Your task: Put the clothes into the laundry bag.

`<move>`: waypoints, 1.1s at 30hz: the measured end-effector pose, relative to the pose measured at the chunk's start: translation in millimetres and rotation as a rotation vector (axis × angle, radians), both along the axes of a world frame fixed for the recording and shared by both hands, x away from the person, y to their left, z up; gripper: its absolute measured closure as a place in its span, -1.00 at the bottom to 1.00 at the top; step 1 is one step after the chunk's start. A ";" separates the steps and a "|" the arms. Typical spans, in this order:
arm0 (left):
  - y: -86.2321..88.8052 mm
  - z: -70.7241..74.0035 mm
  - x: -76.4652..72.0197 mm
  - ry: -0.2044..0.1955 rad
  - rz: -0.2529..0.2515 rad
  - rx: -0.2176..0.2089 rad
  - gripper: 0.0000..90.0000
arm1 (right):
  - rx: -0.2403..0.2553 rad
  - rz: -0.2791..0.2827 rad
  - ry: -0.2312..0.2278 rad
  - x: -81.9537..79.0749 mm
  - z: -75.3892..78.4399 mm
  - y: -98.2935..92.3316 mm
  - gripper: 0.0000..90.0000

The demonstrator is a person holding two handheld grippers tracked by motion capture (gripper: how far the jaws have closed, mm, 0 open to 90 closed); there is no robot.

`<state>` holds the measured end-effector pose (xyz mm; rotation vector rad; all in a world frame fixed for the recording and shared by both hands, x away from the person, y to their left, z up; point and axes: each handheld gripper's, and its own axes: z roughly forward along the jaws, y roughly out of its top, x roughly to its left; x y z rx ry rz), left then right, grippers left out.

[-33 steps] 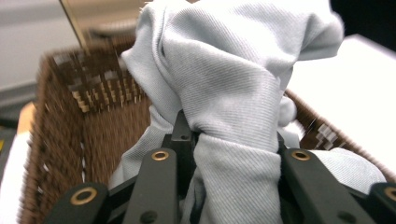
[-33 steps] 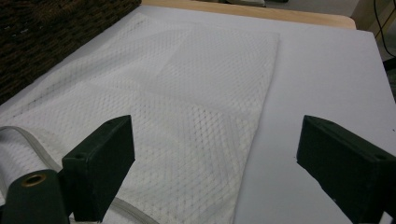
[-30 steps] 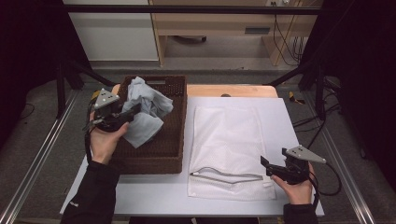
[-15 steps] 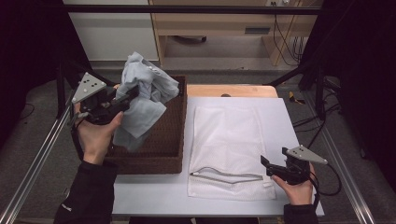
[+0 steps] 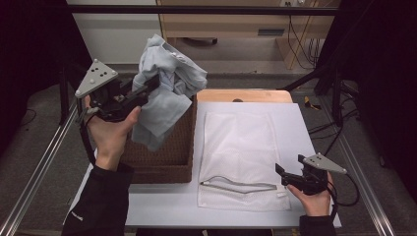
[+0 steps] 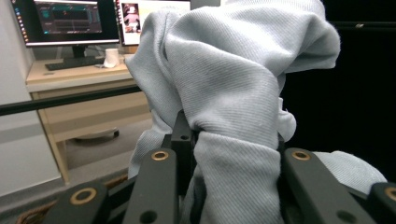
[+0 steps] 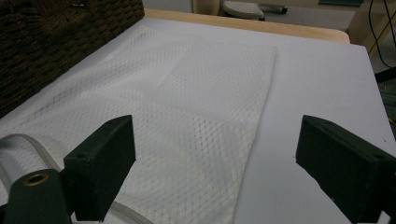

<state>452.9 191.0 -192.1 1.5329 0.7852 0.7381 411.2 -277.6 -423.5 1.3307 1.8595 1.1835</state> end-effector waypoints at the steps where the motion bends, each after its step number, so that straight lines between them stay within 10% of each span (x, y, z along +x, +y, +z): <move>1: -3.0 3.9 -2.6 -0.006 -0.007 -0.007 0.51 | 0.000 -0.001 0.000 0.0 0.0 0.0 -0.73; 21: -72.9 22.5 -23.6 -0.051 -0.142 -0.011 0.50 | 0.003 0.000 -0.024 -3.5 5.2 -1.9 -0.73; 33: -146.2 -14.1 -19.4 0.008 -0.277 0.006 0.50 | 0.000 -0.018 -0.033 -6.3 7.3 -8.6 -0.72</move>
